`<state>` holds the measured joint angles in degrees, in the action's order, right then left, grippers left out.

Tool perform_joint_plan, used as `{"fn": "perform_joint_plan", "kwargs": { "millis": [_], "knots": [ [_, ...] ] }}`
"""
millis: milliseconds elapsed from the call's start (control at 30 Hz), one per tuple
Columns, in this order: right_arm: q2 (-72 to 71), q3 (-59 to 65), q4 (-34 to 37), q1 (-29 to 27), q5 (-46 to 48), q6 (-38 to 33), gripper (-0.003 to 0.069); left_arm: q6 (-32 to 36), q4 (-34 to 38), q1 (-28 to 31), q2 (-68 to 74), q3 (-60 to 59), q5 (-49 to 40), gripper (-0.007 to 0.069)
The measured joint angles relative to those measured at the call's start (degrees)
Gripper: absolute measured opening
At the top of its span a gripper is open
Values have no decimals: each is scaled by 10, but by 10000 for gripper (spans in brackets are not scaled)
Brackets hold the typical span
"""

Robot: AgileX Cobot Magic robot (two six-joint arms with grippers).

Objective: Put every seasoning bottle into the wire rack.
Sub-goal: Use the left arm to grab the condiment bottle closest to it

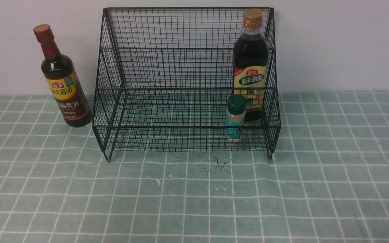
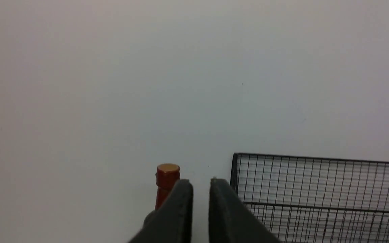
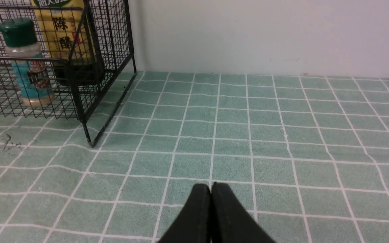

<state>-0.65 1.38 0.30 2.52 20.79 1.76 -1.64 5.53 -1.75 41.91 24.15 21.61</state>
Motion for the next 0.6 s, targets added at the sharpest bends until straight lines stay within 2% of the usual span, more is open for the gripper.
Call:
{"fn": "perform_joint_plan", "kwargs": {
  "millis": [100,133,233,267,300,433,600],
  "knots": [
    [0,0,0,0,0,0,-15,0,0,0,83,44,10,179],
    [0,0,0,0,0,0,-15,0,0,0,94,47,10,187],
    [0,0,0,0,0,0,-15,0,2,0,187,98,28,330],
    [0,0,0,0,0,0,-15,0,3,0,192,103,29,347],
    [0,0,0,0,0,0,-15,0,11,1,225,122,39,402],
    [0,0,0,0,0,0,-15,3,47,1,314,175,70,529],
    [0,0,0,0,0,0,-15,38,62,1,402,231,86,587]
  ]
}}
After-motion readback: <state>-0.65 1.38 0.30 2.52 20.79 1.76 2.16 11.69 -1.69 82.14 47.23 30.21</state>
